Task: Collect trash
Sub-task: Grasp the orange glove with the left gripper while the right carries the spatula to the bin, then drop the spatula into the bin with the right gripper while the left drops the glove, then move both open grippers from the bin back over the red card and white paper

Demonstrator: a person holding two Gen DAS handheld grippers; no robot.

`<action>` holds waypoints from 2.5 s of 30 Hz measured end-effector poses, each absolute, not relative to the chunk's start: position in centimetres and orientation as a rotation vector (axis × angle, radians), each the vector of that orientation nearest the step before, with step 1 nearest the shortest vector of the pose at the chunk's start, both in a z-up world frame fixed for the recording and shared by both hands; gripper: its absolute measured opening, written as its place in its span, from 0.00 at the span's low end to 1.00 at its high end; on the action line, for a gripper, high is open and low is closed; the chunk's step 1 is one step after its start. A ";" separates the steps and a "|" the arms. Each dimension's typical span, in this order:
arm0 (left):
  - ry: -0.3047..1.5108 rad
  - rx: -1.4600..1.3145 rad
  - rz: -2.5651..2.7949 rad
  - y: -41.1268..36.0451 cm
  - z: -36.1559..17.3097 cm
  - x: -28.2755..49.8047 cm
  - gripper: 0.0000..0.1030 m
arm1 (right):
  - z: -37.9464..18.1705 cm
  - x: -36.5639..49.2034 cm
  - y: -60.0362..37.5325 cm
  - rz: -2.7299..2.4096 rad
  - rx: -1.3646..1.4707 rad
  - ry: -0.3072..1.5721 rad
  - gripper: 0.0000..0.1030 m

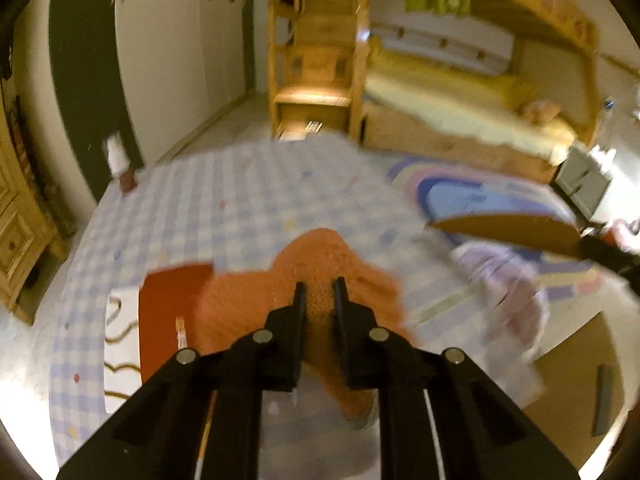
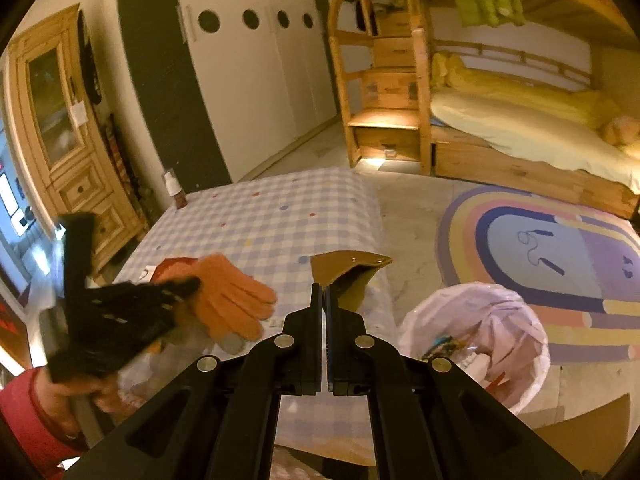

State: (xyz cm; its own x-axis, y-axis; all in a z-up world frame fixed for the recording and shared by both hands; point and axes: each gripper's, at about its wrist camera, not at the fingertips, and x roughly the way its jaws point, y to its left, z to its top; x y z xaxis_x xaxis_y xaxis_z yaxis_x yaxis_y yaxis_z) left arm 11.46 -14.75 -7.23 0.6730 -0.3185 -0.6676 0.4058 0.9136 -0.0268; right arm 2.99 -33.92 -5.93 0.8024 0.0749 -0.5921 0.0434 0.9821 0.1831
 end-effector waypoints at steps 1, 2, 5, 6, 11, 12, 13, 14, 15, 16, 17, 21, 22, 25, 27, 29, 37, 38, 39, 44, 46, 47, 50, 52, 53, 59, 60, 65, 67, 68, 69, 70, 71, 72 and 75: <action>0.698 0.119 -0.432 -15.0 -6.2 10.9 0.11 | -5.8 2.6 -34.4 0.006 0.197 0.633 0.01; 0.677 0.114 -0.451 -15.4 -5.4 10.4 0.11 | -5.5 1.9 -35.4 -0.015 0.214 0.621 0.01; 0.615 0.107 -0.517 -17.1 -3.0 9.0 0.11 | -5.3 0.6 -37.7 -0.070 0.231 0.607 0.01; 0.598 0.111 -0.542 -18.0 -2.3 8.5 0.11 | -5.3 0.4 -38.2 -0.084 0.237 0.605 0.01; 0.564 0.142 -0.639 -22.6 -1.8 7.0 0.11 | -5.9 -1.1 -41.7 -0.190 0.252 0.625 0.01; 0.563 0.154 -0.652 -23.7 -2.1 6.9 0.11 | -6.1 -1.1 -42.1 -0.207 0.249 0.632 0.01; 0.569 0.162 -0.666 -24.6 -2.3 6.8 0.11 | -6.4 -1.2 -42.7 -0.228 0.246 0.643 0.01; 0.576 0.166 -0.677 -25.2 -2.6 6.8 0.11 | -6.7 -1.0 -43.2 -0.239 0.246 0.656 0.01; 0.582 0.168 -0.686 -25.7 -2.9 6.9 0.11 | -6.9 -0.9 -43.5 -0.247 0.246 0.663 0.01; 0.591 0.170 -0.698 -26.5 -3.3 7.0 0.11 | -7.1 -0.6 -43.9 -0.256 0.245 0.671 0.01; 0.596 0.173 -0.704 -26.9 -3.5 7.1 0.11 | -7.7 0.1 -44.5 -0.268 0.238 0.693 0.01; 0.620 0.180 -0.715 -28.1 -4.3 7.4 0.11 | -9.0 1.6 -46.2 -0.282 0.243 0.730 0.02; 0.623 0.184 -0.717 -28.5 -4.6 7.6 0.11 | -9.4 1.9 -46.6 -0.282 0.244 0.738 0.02; 0.632 0.197 -0.720 -29.4 -5.1 7.8 0.11 | -10.9 3.0 -47.6 -0.300 0.254 0.777 0.15; 0.640 0.207 -0.729 -29.9 -5.5 7.9 0.11 | -11.0 2.9 -47.8 -0.303 0.273 0.766 0.28; 0.648 0.218 -0.741 -30.5 -5.9 8.0 0.11 | -10.8 2.1 -48.1 -0.305 0.293 0.744 0.29; 0.689 0.283 -0.810 -35.3 -8.2 8.3 0.13 | -9.9 -0.6 -50.1 -0.334 0.348 0.687 0.30; 0.697 0.286 -0.817 -35.9 -8.4 8.5 0.13 | -9.7 -0.9 -50.2 -0.342 0.349 0.680 0.30; 0.705 0.285 -0.823 -36.4 -8.6 8.7 0.13 | -9.6 -1.1 -50.4 -0.347 0.350 0.675 0.30; 0.706 0.252 -0.822 -38.3 -8.3 10.0 0.58 | -8.6 -2.1 -51.2 -0.375 0.362 0.647 0.31; 0.671 0.226 -0.812 -37.3 -7.3 9.8 0.59 | -8.4 -2.2 -51.2 -0.378 0.361 0.642 0.32; 0.663 0.224 -0.805 -36.9 -7.0 9.7 0.60 | -8.2 -2.3 -50.9 -0.373 0.364 0.637 0.32; 0.631 0.214 -0.753 -34.1 -6.0 9.4 0.64 | -7.7 -2.3 -49.5 -0.344 0.355 0.627 0.32; 0.623 0.209 -0.712 -32.0 -5.7 9.2 0.66 | -7.5 -2.2 -48.4 -0.314 0.344 0.625 0.32; 0.616 0.209 -0.689 -30.7 -5.5 9.0 0.66 | -7.3 -2.1 -48.0 -0.304 0.341 0.624 0.32; 0.599 0.216 -0.549 -23.2 -5.2 7.5 0.72 | -6.8 -0.6 -41.7 -0.148 0.308 0.643 0.34; 0.604 0.208 -0.520 -21.7 -5.3 7.3 0.73 | -6.7 -0.2 -40.9 -0.126 0.304 0.648 0.35; 0.610 0.190 -0.393 -15.8 -5.5 6.7 0.73 | -6.6 1.9 -34.1 0.029 0.241 0.679 0.35; 0.621 0.170 -0.333 -12.9 -5.8 6.7 0.73 | -6.6 2.6 -31.4 0.079 0.209 0.691 0.35; 0.623 0.161 -0.309 -11.7 -5.9 6.7 0.73 | -6.6 3.2 -30.0 0.106 0.189 0.698 0.36; 0.622 0.155 -0.268 -10.1 -6.1 6.7 0.73 | -6.6 3.5 -28.9 0.126 0.176 0.702 0.38; 0.619 0.154 -0.233 -8.8 -6.3 6.7 0.73 | -6.6 3.8 -27.4 0.157 0.153 0.705 0.39; 0.621 0.151 -0.204 -7.8 -6.4 6.7 0.74 | -6.7 4.1 -26.0 0.181 0.131 0.710 0.39; 0.623 0.148 -0.165 -6.3 -6.7 6.8 0.74 | -6.8 4.4 -25.1 0.196 0.117 0.715 0.41; 0.633 0.139 -0.071 -3.0 -7.4 7.0 0.75 | -7.3 5.4 -21.5 0.242 0.067 0.728 0.44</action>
